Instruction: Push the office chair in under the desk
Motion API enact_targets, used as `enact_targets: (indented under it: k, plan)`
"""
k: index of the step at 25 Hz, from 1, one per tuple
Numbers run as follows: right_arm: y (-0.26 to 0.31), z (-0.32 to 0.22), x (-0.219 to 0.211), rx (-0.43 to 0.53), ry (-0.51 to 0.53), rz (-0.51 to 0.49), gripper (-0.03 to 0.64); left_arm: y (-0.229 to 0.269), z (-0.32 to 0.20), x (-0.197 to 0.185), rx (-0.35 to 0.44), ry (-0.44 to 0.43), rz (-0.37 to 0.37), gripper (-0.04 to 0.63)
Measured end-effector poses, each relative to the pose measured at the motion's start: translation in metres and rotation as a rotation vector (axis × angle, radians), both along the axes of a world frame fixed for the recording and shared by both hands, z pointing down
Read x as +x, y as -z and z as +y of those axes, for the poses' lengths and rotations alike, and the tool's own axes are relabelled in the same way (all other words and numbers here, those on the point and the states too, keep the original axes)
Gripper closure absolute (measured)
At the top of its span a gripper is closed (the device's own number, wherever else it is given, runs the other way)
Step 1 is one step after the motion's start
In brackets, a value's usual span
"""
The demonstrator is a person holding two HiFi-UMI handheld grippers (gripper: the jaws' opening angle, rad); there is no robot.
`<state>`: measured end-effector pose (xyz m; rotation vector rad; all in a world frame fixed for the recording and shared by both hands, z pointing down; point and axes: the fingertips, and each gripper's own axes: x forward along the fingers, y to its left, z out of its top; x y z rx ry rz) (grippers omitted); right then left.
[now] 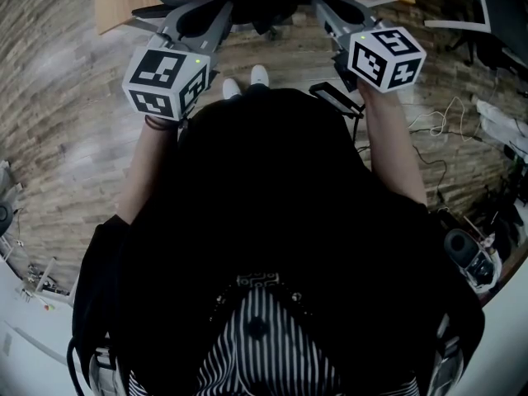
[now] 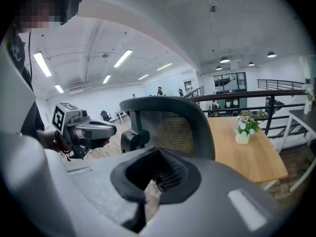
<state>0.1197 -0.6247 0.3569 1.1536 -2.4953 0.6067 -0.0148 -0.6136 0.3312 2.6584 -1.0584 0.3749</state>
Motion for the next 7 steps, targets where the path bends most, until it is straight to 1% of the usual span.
enact_targets:
  k: [7]
  plan:
    - [-0.0008, 0.0020, -0.0048, -0.005, 0.011, 0.005, 0.617, 0.0010, -0.0018, -0.0035, 0.002, -0.002, 0.001, 0.591]
